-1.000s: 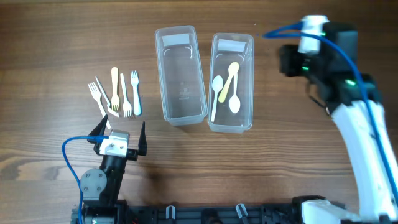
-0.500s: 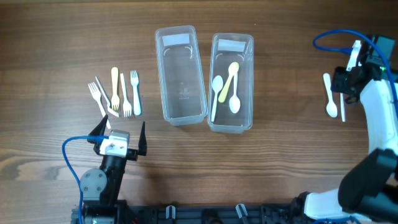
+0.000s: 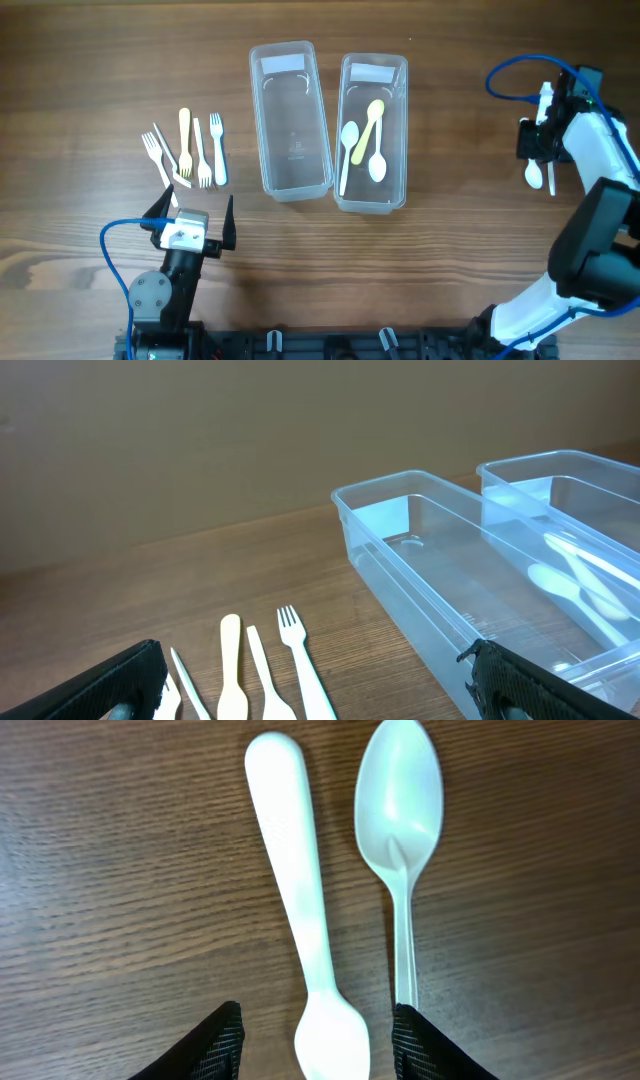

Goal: Pack container
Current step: 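Grasp the white knife with the right gripper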

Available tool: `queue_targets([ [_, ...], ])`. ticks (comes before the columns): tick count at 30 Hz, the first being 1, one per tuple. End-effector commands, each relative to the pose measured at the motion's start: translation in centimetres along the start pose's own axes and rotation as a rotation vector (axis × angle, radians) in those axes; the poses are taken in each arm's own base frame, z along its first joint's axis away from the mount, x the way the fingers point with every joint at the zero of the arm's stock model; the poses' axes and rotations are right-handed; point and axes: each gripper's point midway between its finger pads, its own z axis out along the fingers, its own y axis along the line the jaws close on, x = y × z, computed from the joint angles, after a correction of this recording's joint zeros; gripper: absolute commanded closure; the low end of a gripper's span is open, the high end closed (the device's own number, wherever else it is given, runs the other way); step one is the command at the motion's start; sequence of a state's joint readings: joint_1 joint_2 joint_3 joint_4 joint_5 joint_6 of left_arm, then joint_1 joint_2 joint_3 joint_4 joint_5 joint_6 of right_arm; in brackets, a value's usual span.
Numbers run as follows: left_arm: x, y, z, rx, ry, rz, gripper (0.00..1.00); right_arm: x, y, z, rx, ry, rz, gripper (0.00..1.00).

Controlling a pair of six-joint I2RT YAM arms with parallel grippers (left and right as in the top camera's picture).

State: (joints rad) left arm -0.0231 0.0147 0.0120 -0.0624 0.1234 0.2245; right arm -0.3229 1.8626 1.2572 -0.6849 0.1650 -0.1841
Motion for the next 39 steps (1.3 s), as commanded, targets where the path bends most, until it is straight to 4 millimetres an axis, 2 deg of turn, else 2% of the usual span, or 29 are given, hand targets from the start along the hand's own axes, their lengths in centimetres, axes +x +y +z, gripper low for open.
queue_targets([
  [1, 0.2, 0.2, 0.0, -0.011, 0.003, 0.014, 0.00, 1.0, 0.1, 1.8, -0.015, 0.046, -0.017, 0.52],
  [8, 0.2, 0.2, 0.0, -0.012, 0.003, 0.014, 0.00, 2.1, 0.2, 4.5, -0.060, 0.094, 0.003, 0.52],
  [15, 0.2, 0.2, 0.0, -0.011, 0.003, 0.014, 0.00, 1.7, 2.4, 6.1, -0.181, 0.077, -0.006, 0.54],
  [18, 0.2, 0.2, 0.0, -0.011, 0.003, 0.014, 0.00, 1.1, 4.4, 5.7, -0.300, 0.040, -0.036, 0.59],
  [20, 0.2, 0.2, 0.0, -0.011, 0.003, 0.014, 0.00, 1.1, 4.7, 5.6, -0.318, 0.038, -0.034, 0.59],
  [23, 0.2, 0.2, 0.0, -0.012, 0.003, 0.014, 0.00, 1.5, 4.8, 5.5, -0.321, 0.052, -0.031, 0.66],
  [26, 0.2, 0.2, 0.0, -0.012, 0.003, 0.014, 0.00, 1.8, 4.9, 5.5, -0.324, 0.068, -0.024, 0.82],
  [29, 0.2, 0.2, 0.0, -0.012, 0.003, 0.014, 0.00, 1.9, 4.9, 5.5, -0.323, 0.074, -0.001, 0.84],
  [31, 0.2, 0.2, 0.0, -0.011, 0.003, 0.014, 0.00, 1.9, 4.9, 5.5, -0.323, 0.076, 0.014, 0.96],
  [33, 0.2, 0.2, 0.0, -0.011, 0.003, 0.014, 0.00, 1.7, 4.9, 5.5, -0.327, 0.074, 0.053, 0.96],
  [35, 0.2, 0.2, 0.0, -0.011, 0.003, 0.014, 0.00, 0.8, 6.3, 4.9, -0.412, 0.036, 0.068, 0.96],
  [39, 0.2, 0.2, 0.0, -0.012, 0.003, 0.014, 0.00, -0.9, 7.9, 2.9, -0.541, -0.008, 0.115, 0.96],
])
